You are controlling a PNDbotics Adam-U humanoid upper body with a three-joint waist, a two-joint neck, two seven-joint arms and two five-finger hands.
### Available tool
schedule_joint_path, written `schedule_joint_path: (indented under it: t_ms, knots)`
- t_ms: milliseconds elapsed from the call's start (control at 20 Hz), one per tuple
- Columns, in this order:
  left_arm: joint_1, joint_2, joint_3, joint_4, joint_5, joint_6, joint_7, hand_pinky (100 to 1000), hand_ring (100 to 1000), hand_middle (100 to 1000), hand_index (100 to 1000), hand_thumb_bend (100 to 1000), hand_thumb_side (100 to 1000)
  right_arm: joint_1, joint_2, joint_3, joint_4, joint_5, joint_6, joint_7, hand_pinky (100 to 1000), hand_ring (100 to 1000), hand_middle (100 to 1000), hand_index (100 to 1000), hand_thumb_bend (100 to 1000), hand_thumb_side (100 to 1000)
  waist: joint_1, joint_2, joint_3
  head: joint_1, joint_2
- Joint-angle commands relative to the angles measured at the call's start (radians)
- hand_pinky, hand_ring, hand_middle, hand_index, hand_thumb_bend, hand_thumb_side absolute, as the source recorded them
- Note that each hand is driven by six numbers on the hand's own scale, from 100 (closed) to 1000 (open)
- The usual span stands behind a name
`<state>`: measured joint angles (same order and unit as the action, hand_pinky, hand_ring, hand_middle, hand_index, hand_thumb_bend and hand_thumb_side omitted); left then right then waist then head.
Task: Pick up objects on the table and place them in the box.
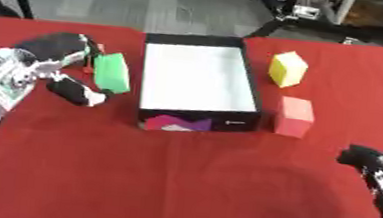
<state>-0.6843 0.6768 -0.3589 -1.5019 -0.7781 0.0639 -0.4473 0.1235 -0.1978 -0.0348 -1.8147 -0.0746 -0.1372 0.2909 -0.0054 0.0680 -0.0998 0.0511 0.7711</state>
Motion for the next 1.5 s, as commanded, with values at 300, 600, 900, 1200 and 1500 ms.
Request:
schedule_joint_path:
  t_ms: [300,600,900,1200,1500]
  knots:
    - [-0.186,-0.154,-0.061,0.171,-0.098,-0.041,-0.070,753,625,586,560,277,482,-0.015,-0.009,0.013,-0.008,-0.012,0.000,0.015,1000,784,724,808,100,729,-0.003,-0.022,-0.031,0.008,-0.001]
    - [-0.226,-0.295,-0.055,0.334,-0.198,-0.052,-0.047,752,632,599,601,295,497,-0.019,-0.006,0.022,-0.007,-0.019,0.002,0.026,1000,784,724,808,100,733,-0.009,-0.016,-0.071,0.024,-0.001]
    - [-0.243,-0.371,-0.032,0.502,-0.302,-0.085,0.015,761,674,682,816,420,587,-0.023,-0.004,0.026,-0.007,-0.023,0.003,0.031,1000,784,724,808,100,734,-0.011,-0.015,-0.086,0.027,-0.001]
    - [-0.238,-0.379,0.011,0.566,-0.388,-0.126,0.086,769,684,715,926,633,807,-0.022,-0.001,0.023,-0.007,-0.023,0.004,0.031,1000,785,725,808,100,734,-0.010,-0.016,-0.086,0.021,-0.001]
    - [-0.263,-0.280,0.078,0.451,-0.318,-0.145,0.112,776,650,692,915,539,776,-0.016,-0.002,0.016,-0.006,-0.018,0.004,0.025,1000,785,725,808,100,736,-0.007,-0.019,-0.071,0.012,-0.001]
